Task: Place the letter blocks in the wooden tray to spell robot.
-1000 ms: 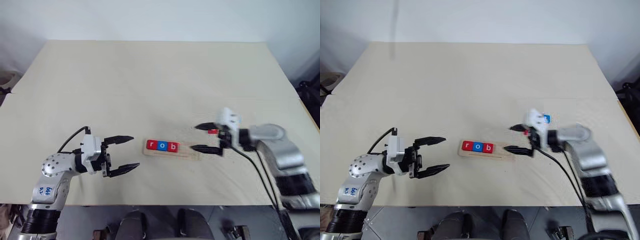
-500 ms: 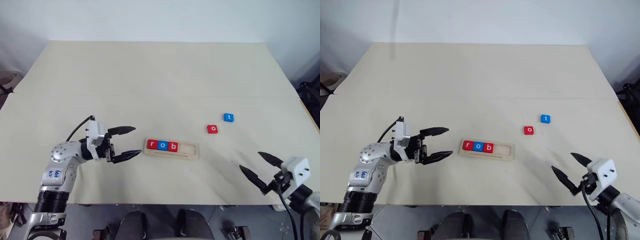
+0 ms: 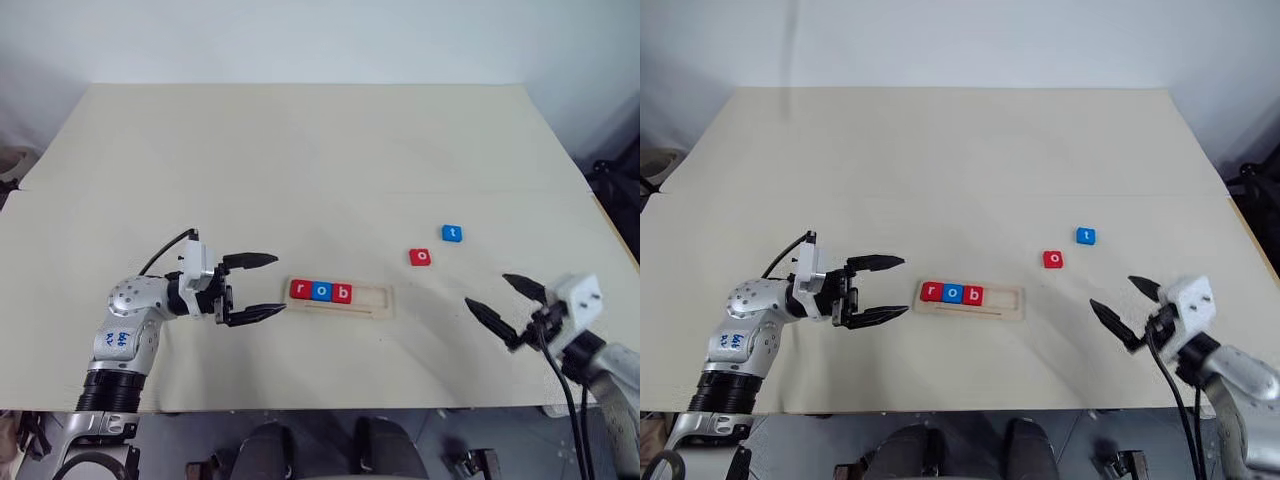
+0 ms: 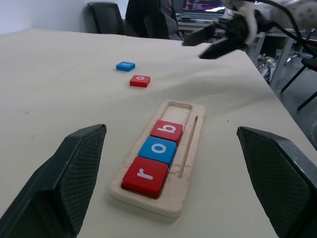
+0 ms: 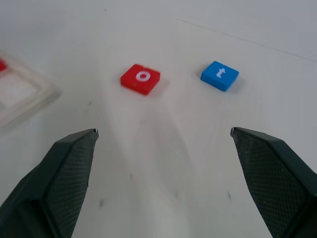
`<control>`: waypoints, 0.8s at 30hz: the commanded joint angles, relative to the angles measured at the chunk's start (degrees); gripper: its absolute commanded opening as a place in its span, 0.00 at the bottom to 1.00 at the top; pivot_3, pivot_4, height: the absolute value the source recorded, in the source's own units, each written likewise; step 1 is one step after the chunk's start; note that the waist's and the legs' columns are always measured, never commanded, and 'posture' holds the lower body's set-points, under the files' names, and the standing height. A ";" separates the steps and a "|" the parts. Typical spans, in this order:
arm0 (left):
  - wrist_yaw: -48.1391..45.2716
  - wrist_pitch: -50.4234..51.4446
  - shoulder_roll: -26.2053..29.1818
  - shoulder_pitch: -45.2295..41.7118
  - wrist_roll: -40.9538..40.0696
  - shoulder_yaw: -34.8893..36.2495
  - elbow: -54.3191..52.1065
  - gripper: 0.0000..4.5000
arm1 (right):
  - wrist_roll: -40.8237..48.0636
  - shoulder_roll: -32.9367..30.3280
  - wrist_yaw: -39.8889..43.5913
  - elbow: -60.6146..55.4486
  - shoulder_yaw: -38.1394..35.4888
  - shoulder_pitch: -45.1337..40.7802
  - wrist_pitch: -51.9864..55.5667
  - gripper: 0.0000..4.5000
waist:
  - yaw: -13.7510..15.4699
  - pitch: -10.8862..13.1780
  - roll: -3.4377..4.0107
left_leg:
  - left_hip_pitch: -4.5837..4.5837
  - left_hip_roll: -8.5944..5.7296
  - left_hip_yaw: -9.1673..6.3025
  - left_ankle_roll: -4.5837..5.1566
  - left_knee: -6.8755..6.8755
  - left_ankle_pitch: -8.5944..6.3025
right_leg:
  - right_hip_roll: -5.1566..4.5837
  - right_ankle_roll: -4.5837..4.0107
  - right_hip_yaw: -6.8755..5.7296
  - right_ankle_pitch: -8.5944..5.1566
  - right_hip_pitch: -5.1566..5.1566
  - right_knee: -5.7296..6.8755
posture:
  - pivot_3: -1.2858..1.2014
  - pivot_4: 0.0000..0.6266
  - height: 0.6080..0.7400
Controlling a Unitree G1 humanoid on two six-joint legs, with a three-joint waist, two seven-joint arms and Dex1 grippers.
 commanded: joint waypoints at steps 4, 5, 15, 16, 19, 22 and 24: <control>1.39 -0.16 -0.28 3.18 -1.03 1.19 -5.35 1.00 | -2.90 -2.55 -4.41 5.08 5.65 -11.38 7.28 1.00 | 0.15 0.00 0.00 | -0.06 -0.01 0.00 0.00 0.00 0.00 | -0.02 0.00 -0.06 0.00 0.00 -0.03 | 0.52 0.24 1.00; 1.92 0.24 -0.37 3.78 -1.31 1.43 -6.08 1.00 | -3.92 -2.42 -5.64 6.44 6.39 -13.04 7.90 1.00 | 0.20 0.00 0.00 | -0.08 -0.01 0.00 0.01 0.00 0.00 | -0.02 0.00 -0.06 0.00 -0.01 -0.05 | 0.52 0.24 1.00; 5.43 1.88 -0.07 6.94 -1.30 2.63 -9.24 1.00 | -4.15 -1.63 -7.94 6.02 7.82 -16.45 10.97 1.00 | 0.04 0.00 0.00 | -0.12 -0.01 0.02 0.01 0.00 0.00 | -0.03 0.01 -0.08 0.00 -0.02 -0.04 | 0.52 0.24 1.00; 5.32 1.52 -0.13 6.96 -1.15 2.55 -9.13 1.00 | -3.02 -1.41 -7.80 4.50 7.74 -16.43 12.34 1.00 | 0.06 0.00 0.00 | -0.12 -0.01 0.02 0.01 0.00 0.00 | -0.03 0.01 -0.08 0.00 -0.02 -0.04 | 0.52 0.24 1.00; 4.97 0.64 -0.18 6.77 -0.62 2.23 -8.74 1.00 | -1.16 -1.58 -6.28 0.98 8.89 -16.21 14.20 1.00 | 0.03 0.00 0.00 | -0.12 -0.01 0.01 0.01 0.00 0.00 | -0.03 0.01 -0.08 0.00 -0.03 -0.03 | 0.52 0.24 1.00; 4.72 0.57 -0.22 6.40 -0.53 1.88 -8.57 1.00 | -1.86 -3.65 -0.31 0.46 11.67 -16.01 9.41 1.00 | 0.02 0.00 0.00 | -0.12 -0.01 0.01 0.01 0.00 0.00 | -0.03 0.01 -0.08 0.00 -0.03 -0.04 | 0.52 0.24 1.00; 4.37 0.57 -0.20 6.03 -0.43 1.63 -8.31 1.00 | -2.90 -5.57 4.44 2.40 13.43 -16.47 5.65 1.00 | 0.06 0.00 0.00 | -0.12 -0.02 0.02 0.01 0.00 -0.01 | -0.02 0.01 -0.09 0.00 -0.02 -0.06 | 0.52 0.24 1.00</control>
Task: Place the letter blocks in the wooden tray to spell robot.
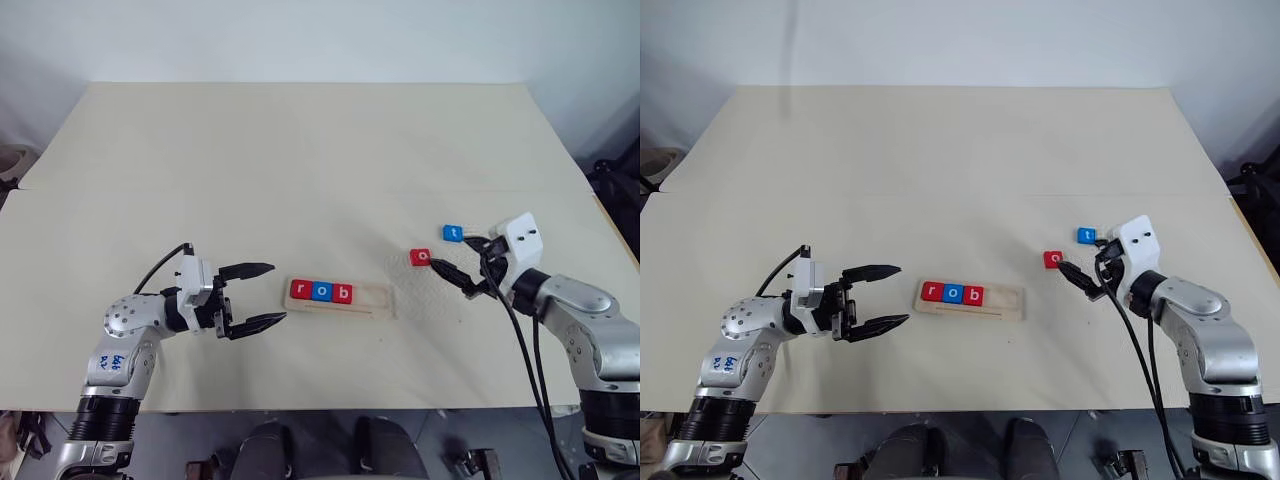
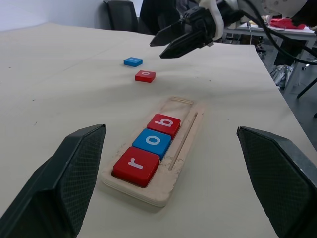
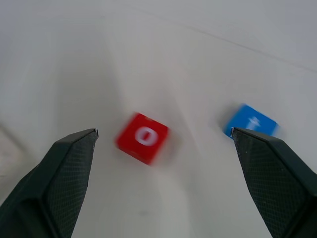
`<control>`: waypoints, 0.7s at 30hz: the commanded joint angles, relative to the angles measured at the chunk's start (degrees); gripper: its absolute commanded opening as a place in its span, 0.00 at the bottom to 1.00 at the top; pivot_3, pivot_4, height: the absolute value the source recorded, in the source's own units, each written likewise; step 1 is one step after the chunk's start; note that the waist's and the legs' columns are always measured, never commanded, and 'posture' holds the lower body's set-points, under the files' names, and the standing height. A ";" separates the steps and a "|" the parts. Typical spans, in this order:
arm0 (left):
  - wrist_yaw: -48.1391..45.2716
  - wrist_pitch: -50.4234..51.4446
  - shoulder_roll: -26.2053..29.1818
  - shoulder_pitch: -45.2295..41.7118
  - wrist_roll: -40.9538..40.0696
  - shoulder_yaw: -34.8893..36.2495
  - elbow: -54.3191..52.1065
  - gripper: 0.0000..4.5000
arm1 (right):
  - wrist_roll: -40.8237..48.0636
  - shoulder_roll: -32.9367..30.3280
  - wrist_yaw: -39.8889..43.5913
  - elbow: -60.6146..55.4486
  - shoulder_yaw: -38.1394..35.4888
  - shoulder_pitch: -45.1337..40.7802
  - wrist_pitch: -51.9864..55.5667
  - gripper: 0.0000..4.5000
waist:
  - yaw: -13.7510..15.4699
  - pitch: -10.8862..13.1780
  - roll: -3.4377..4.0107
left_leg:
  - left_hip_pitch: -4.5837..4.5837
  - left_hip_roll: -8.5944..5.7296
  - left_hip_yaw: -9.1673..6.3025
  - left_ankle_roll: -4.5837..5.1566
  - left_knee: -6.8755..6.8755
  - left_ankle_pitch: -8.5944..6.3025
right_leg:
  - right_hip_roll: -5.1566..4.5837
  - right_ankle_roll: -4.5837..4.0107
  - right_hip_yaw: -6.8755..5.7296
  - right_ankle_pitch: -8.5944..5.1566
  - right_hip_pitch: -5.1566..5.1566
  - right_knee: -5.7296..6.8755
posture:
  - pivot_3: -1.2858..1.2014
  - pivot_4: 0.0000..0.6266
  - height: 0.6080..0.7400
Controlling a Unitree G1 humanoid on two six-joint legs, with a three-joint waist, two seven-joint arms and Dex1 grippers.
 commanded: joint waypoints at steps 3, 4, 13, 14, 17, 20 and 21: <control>-0.96 -1.23 0.09 -1.31 0.01 -0.23 -0.29 1.00 | -2.14 -5.10 11.14 8.15 3.41 -4.87 -8.45 1.00 | -0.04 0.00 0.00 | 0.00 -0.01 0.03 0.01 0.01 0.00 | 0.00 0.01 0.01 0.01 0.01 0.00 | 0.52 0.24 1.00; -0.99 -1.42 0.06 -1.49 0.10 -0.28 -0.18 1.00 | -2.93 -5.80 12.38 10.74 4.18 -6.33 -9.33 1.00 | -0.08 0.00 0.00 | 0.01 -0.02 0.05 0.01 0.02 0.00 | -0.01 0.01 0.02 0.01 0.01 0.00 | 0.52 0.24 1.00; 0.92 -2.26 0.21 1.15 -0.01 0.98 -2.11 1.00 | -5.17 -3.73 7.98 15.49 5.97 -12.86 -1.64 1.00 | -0.16 0.00 0.00 | 0.01 0.02 0.07 0.01 0.00 0.00 | 0.00 0.01 0.00 0.01 -0.01 0.01 | 0.52 0.24 1.00; 1.14 -2.32 0.23 1.99 -0.15 1.18 -2.58 1.00 | -4.05 -2.72 6.47 12.86 5.38 -11.62 1.13 1.00 | -0.16 0.00 0.00 | 0.01 0.02 0.07 0.01 0.00 0.00 | 0.00 0.01 0.00 0.01 -0.01 0.01 | 0.52 0.24 1.00; 1.32 -2.62 0.36 3.03 -0.32 1.31 -2.98 1.00 | -1.13 1.50 0.05 4.08 3.06 -7.53 9.60 1.00 | -0.06 0.00 0.00 | -0.02 0.05 0.02 0.00 0.00 0.01 | 0.00 0.01 -0.03 0.00 -0.03 0.02 | 0.52 0.24 1.00; 1.13 -2.75 0.51 2.83 -0.39 1.43 -2.45 1.00 | -1.85 4.70 -6.53 -0.56 2.03 -5.91 13.86 1.00 | 0.08 0.00 0.00 | -0.04 0.00 -0.02 0.01 0.03 0.01 | -0.05 0.01 -0.01 0.01 -0.03 0.05 | 0.52 0.24 1.00; 1.06 -2.77 0.51 2.61 -0.34 1.31 -2.22 1.00 | -2.05 6.29 -9.20 -1.87 1.48 -5.60 15.19 1.00 | 0.08 0.00 0.00 | -0.04 -0.01 -0.03 0.01 0.05 0.01 | -0.07 0.01 0.01 0.01 -0.03 0.05 | 0.52 0.24 1.00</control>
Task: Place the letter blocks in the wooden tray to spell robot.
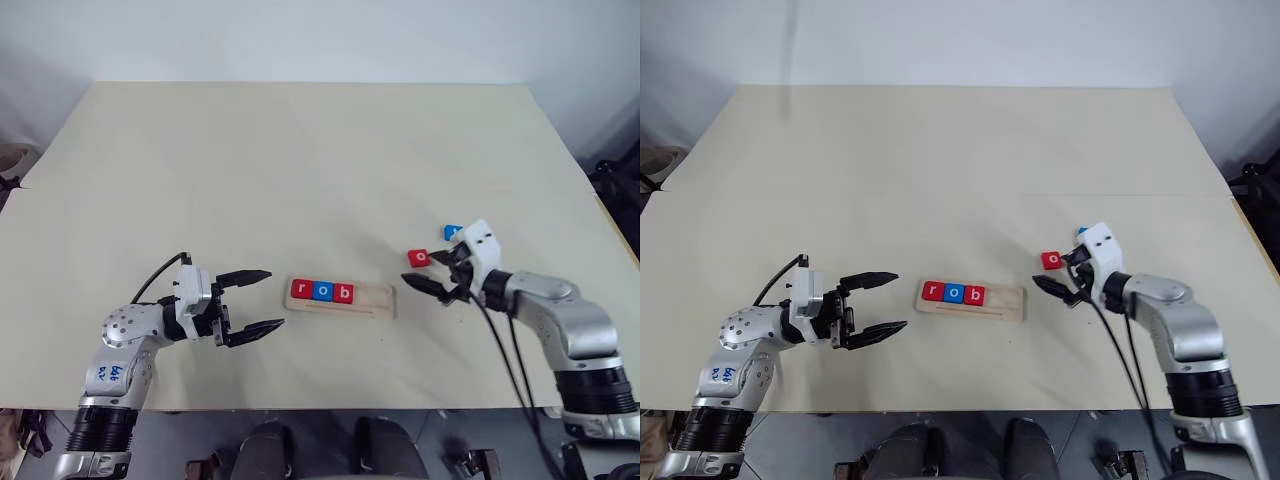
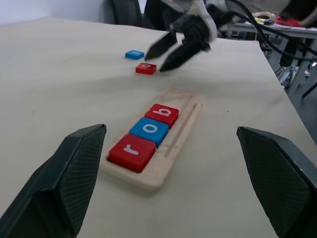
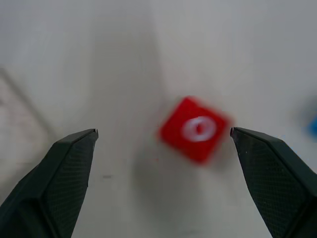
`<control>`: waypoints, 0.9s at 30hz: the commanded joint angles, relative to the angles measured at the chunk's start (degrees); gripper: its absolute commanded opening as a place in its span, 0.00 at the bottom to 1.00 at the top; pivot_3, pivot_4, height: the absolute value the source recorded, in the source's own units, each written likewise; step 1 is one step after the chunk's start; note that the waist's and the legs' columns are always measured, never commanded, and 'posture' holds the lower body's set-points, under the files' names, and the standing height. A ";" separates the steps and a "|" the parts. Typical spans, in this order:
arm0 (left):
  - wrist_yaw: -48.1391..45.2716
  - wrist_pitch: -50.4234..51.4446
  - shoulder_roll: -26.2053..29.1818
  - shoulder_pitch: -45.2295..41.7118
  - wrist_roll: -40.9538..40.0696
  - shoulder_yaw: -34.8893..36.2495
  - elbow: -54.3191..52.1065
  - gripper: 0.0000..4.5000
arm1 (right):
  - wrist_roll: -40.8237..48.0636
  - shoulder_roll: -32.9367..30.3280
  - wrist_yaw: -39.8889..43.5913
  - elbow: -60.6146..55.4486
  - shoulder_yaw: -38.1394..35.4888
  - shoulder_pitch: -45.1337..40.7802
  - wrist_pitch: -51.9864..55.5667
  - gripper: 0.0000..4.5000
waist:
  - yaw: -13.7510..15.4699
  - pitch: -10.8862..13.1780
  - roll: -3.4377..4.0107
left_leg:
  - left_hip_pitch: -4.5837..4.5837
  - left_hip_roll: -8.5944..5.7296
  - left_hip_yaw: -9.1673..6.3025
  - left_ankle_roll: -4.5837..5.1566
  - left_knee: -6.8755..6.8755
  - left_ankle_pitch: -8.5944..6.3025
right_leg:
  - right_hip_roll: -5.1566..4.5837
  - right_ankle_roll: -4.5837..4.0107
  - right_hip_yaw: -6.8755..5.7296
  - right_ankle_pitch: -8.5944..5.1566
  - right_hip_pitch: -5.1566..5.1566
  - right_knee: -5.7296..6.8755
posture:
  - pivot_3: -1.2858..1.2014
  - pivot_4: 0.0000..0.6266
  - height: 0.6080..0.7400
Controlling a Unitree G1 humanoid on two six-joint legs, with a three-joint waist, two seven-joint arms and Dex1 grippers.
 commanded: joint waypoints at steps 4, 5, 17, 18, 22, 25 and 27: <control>-0.95 -1.03 0.39 -2.16 -0.46 0.40 -0.47 1.00 | -2.80 8.72 -17.86 -9.34 -4.91 1.03 4.74 1.00 | -0.15 0.00 0.00 | 0.00 0.02 -0.03 0.00 -0.03 0.00 | 0.04 0.00 -0.03 0.00 -0.02 0.01 | 0.52 0.24 1.00; -1.11 -1.00 0.42 -2.33 -0.44 0.35 -0.36 1.00 | -3.22 10.03 -19.73 -9.76 -5.20 1.09 5.18 1.00 | -0.21 0.00 0.00 | 0.00 0.03 -0.03 -0.01 -0.04 0.00 | 0.05 -0.01 -0.02 0.00 -0.03 0.01 | 0.52 0.24 1.00; -2.06 -0.30 1.17 -3.63 -0.42 0.67 0.31 1.00 | -3.14 18.35 -28.45 -14.63 -4.32 3.77 10.22 0.96 | -0.29 0.00 0.01 | -0.02 0.02 0.01 -0.01 -0.08 0.00 | 0.07 0.00 0.01 0.00 -0.06 -0.01 | 0.52 0.24 1.00; -2.03 -0.30 1.13 -3.65 -0.41 0.63 0.25 1.00 | -3.36 18.63 -28.79 -14.62 -4.36 4.05 9.99 0.92 | -0.32 0.00 0.01 | -0.03 0.02 0.01 -0.01 -0.08 0.00 | 0.07 0.00 0.01 0.00 -0.07 -0.01 | 0.52 0.24 1.00; -1.90 -0.30 0.93 -3.81 -0.29 0.42 0.21 1.00 | -3.54 18.35 -28.81 -14.23 -4.50 4.11 8.87 0.67 | -0.39 0.00 0.00 | -0.02 0.02 0.00 -0.01 -0.08 0.00 | 0.08 -0.01 0.01 0.00 -0.07 0.00 | 0.52 0.24 1.00; -1.90 -0.27 0.79 -3.86 -0.34 0.33 0.22 1.00 | -3.53 17.21 -27.90 -14.79 -4.13 4.59 8.63 0.43 | -0.40 0.00 0.00 | -0.02 0.02 0.00 -0.01 -0.09 0.00 | 0.08 -0.01 0.01 0.00 -0.07 0.00 | 0.52 0.24 1.00; -2.09 -0.25 0.50 -4.07 -0.40 0.06 0.58 1.00 | -3.53 17.69 -28.78 -15.32 -5.06 5.18 8.79 0.36 | -0.36 0.00 0.00 | -0.02 0.02 0.00 0.00 -0.09 0.00 | 0.07 -0.01 0.02 0.00 -0.07 -0.01 | 0.52 0.24 1.00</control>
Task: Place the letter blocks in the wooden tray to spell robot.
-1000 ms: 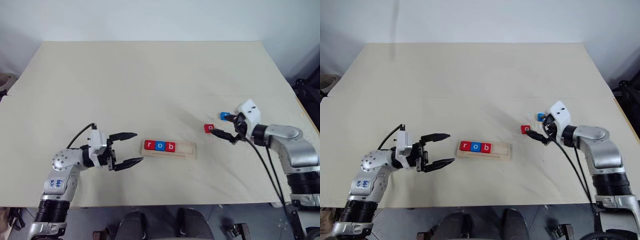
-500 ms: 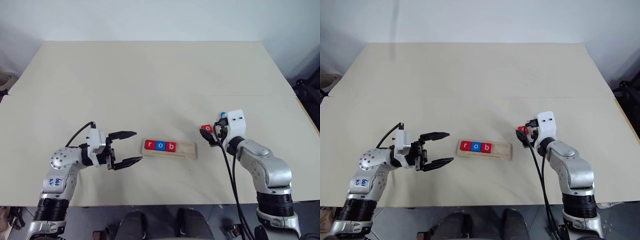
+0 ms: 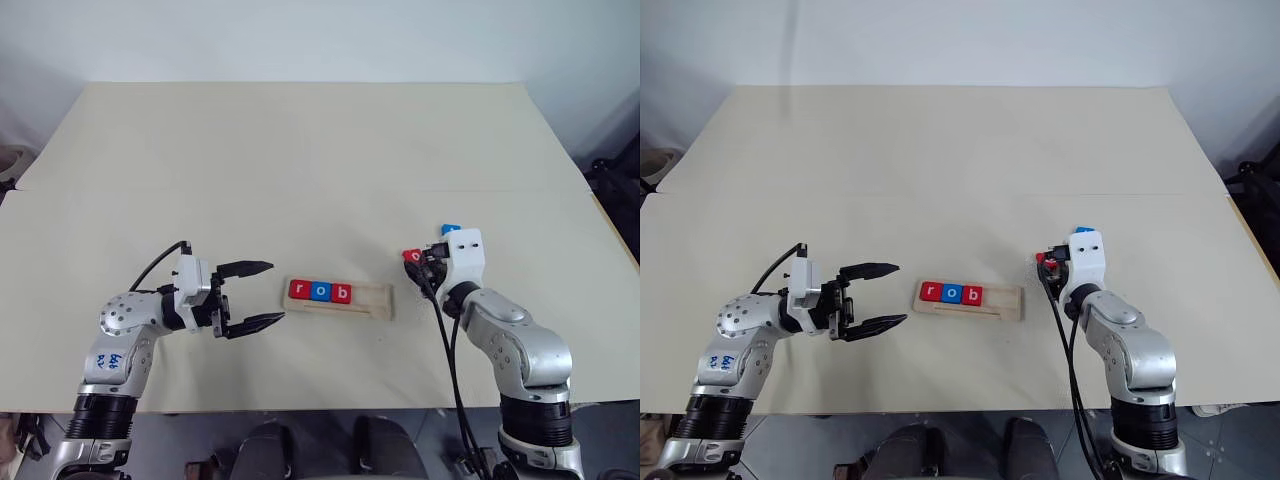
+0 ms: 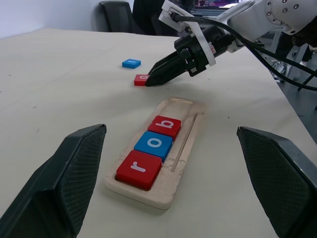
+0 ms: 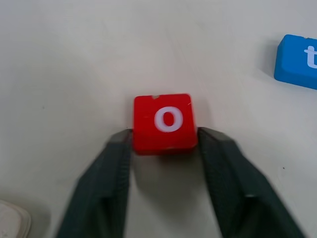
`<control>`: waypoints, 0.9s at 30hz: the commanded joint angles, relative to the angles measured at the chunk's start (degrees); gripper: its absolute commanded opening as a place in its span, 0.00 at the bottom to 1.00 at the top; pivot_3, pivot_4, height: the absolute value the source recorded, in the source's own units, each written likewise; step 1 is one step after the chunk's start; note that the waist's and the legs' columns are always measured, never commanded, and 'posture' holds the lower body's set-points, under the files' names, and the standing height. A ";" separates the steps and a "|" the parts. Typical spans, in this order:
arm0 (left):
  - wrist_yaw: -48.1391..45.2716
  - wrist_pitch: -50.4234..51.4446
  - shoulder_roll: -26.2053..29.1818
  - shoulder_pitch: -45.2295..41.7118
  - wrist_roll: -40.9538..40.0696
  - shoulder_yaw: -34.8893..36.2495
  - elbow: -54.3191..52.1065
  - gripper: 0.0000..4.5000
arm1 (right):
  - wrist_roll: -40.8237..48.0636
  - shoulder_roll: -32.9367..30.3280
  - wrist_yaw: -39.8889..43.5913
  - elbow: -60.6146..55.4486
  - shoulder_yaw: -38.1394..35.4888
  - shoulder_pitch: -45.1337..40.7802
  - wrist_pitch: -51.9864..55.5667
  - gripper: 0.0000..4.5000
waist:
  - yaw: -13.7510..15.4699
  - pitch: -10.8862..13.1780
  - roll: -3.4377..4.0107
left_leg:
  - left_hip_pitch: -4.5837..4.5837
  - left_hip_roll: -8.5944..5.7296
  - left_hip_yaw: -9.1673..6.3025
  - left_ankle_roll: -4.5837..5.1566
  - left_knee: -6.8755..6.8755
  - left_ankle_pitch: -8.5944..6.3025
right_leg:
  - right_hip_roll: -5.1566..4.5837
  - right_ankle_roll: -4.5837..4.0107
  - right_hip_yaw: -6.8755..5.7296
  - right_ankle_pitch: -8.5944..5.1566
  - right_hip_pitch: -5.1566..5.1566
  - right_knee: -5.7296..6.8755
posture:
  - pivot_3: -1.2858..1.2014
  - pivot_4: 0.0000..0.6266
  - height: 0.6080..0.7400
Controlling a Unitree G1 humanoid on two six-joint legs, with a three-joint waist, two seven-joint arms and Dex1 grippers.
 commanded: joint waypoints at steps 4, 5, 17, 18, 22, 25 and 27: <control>-0.97 -0.30 -0.97 -1.54 -0.22 -1.05 0.96 1.00 | 0.60 -0.63 -0.35 -5.40 -1.96 2.98 -0.12 0.36 | 0.15 0.00 0.00 | -0.01 0.00 0.00 0.00 0.00 0.00 | 0.00 0.00 -0.01 0.00 0.00 0.00 | 0.52 0.24 1.00; -1.32 -0.31 -1.15 -2.03 -0.15 -1.45 1.41 1.00 | 0.82 -0.84 -0.33 -7.09 -2.23 4.19 0.45 0.36 | 0.24 0.00 0.00 | -0.01 -0.01 0.00 0.00 0.00 0.00 | -0.01 0.00 -0.01 0.00 0.01 0.00 | 0.52 0.24 1.00; -3.76 -0.87 -2.47 -5.89 0.26 -3.38 5.85 1.00 | 1.69 3.13 -4.15 -21.24 -3.53 16.21 5.78 0.36 | 0.07 0.00 0.00 | -0.01 -0.01 -0.01 0.00 -0.02 0.00 | 0.03 0.00 0.00 0.00 -0.01 -0.01 | 0.52 0.24 1.00; -3.85 -0.91 -2.46 -6.02 0.29 -3.34 6.01 1.00 | 1.66 3.52 -4.32 -21.55 -3.33 16.49 5.80 0.36 | 0.07 0.00 0.00 | -0.01 0.01 -0.02 0.00 -0.02 0.00 | 0.05 -0.01 0.00 -0.01 -0.01 -0.01 | 0.52 0.24 1.00; -3.86 -1.25 -2.33 -6.08 0.49 -2.94 6.49 1.00 | 3.06 3.93 -3.26 -21.27 -4.39 15.81 5.33 0.50 | 0.10 0.00 0.00 | -0.02 0.00 -0.02 0.01 -0.02 -0.01 | 0.03 -0.01 0.01 -0.01 -0.01 -0.02 | 0.52 0.24 1.00; -3.72 -1.71 -2.22 -5.75 0.61 -2.48 6.64 1.00 | 4.23 0.33 0.20 -19.19 -5.89 12.91 3.63 0.69 | 0.10 0.00 0.00 | -0.02 -0.01 -0.02 0.01 -0.01 -0.01 | 0.03 -0.01 0.01 -0.01 -0.01 -0.02 | 0.52 0.24 1.00; -3.43 -2.03 -2.08 -5.37 0.70 -2.04 6.60 1.00 | 5.84 -3.94 4.61 -17.23 -7.15 11.51 3.28 0.86 | 0.10 0.00 0.00 | -0.02 -0.01 -0.03 0.01 -0.01 -0.01 | 0.03 -0.01 0.01 -0.01 -0.01 -0.02 | 0.52 0.24 1.00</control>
